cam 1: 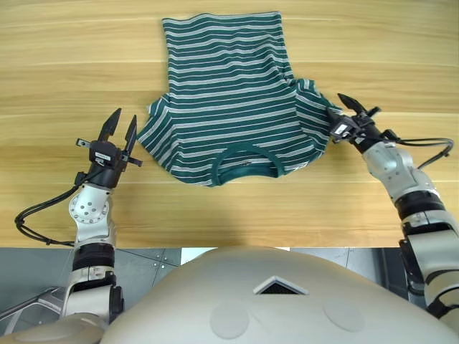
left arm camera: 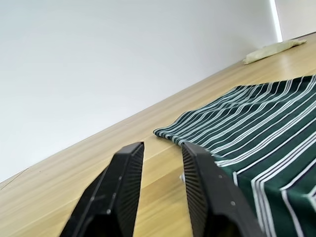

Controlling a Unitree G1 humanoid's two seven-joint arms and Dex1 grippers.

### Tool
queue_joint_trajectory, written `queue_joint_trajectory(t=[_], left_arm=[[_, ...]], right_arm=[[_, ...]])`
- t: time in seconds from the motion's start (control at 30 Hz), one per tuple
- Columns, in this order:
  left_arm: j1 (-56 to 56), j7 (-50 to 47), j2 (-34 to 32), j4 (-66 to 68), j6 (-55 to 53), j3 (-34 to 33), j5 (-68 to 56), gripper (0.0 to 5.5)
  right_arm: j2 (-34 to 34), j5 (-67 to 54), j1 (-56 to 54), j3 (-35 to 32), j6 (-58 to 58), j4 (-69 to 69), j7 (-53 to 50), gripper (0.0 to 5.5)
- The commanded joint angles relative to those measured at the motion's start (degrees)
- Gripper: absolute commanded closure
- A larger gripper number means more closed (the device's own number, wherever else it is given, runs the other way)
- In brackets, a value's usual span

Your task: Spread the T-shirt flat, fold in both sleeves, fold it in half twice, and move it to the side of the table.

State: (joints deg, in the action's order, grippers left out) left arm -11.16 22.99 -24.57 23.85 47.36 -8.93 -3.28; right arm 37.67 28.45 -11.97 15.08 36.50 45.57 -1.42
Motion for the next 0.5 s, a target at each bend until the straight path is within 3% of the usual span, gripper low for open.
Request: queue_joint_trajectory(t=[0.03, 0.5], left_arm=[[0.9, -2.8, -2.1, 1.3, -0.5, -0.8, 4.9, 4.08], [1.8, -7.7, -6.6, 6.4, -0.4, -1.0, 10.9, 4.08]], right_arm=[[2.2, 1.0, 5.4, 0.0, -3.5, 0.9, 0.9, 3.52], [6.1, 1.3, 17.3, 0.8, -10.2, -18.2, 7.4, 3.52]])
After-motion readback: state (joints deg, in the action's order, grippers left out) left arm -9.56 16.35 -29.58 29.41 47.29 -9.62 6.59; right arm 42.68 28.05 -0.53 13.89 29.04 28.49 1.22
